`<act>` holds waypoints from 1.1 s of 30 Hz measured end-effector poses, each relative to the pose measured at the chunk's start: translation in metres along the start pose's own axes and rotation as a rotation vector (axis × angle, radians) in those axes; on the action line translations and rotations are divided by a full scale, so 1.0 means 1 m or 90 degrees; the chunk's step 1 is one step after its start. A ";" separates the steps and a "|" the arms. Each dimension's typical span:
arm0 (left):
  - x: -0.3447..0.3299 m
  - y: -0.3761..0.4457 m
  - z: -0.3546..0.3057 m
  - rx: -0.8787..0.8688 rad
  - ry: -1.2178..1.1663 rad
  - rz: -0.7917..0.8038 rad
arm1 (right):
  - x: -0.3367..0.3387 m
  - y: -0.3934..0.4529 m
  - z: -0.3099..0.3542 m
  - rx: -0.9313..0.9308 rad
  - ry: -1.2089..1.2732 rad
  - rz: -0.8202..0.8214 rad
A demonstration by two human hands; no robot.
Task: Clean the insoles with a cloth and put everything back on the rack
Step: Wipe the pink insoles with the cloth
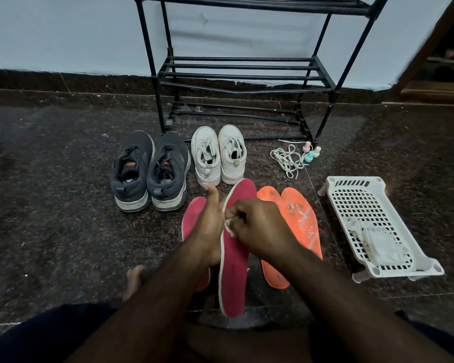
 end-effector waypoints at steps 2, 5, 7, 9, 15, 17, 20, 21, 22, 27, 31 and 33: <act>0.000 -0.001 -0.004 -0.007 -0.010 0.010 | 0.004 0.000 -0.003 -0.017 0.049 0.069; -0.004 -0.005 -0.010 -0.003 -0.054 0.065 | 0.028 0.006 -0.015 -0.098 0.242 -0.008; -0.002 -0.006 -0.012 -0.010 -0.059 0.063 | 0.044 0.008 -0.021 -0.148 0.377 -0.059; -0.001 -0.009 -0.014 -0.002 -0.079 0.058 | 0.053 0.008 -0.025 -0.173 0.420 -0.071; -0.007 -0.015 -0.012 0.006 -0.046 0.031 | 0.052 0.011 -0.033 -0.106 0.147 -0.176; -0.009 -0.015 -0.010 0.008 -0.047 0.021 | 0.043 0.010 -0.026 -0.024 0.075 -0.162; -0.011 -0.013 -0.004 0.012 -0.026 0.018 | 0.025 0.011 -0.020 0.073 -0.068 -0.156; -0.012 -0.013 -0.002 0.014 -0.018 0.017 | 0.023 0.012 -0.021 0.061 -0.084 -0.158; -0.012 -0.013 -0.001 0.012 -0.013 0.015 | 0.022 0.014 -0.022 0.047 -0.093 -0.164; -0.006 -0.009 -0.003 -0.031 -0.027 -0.015 | 0.014 0.010 -0.016 0.046 -0.171 -0.110; 0.002 -0.003 -0.007 -0.038 -0.034 -0.035 | 0.008 0.005 -0.016 0.037 -0.170 -0.014; -0.001 -0.005 -0.007 -0.051 -0.023 -0.028 | 0.013 0.007 -0.018 0.023 -0.128 -0.100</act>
Point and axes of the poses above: each hand's wrist, its own y-axis towards the middle knuckle, its own x-axis out of the back of the hand, z = x × y, the point moved 3 cm from there along y, towards the middle knuckle, and after that the axes turned 9 degrees about -y, right-handed, at the moved point
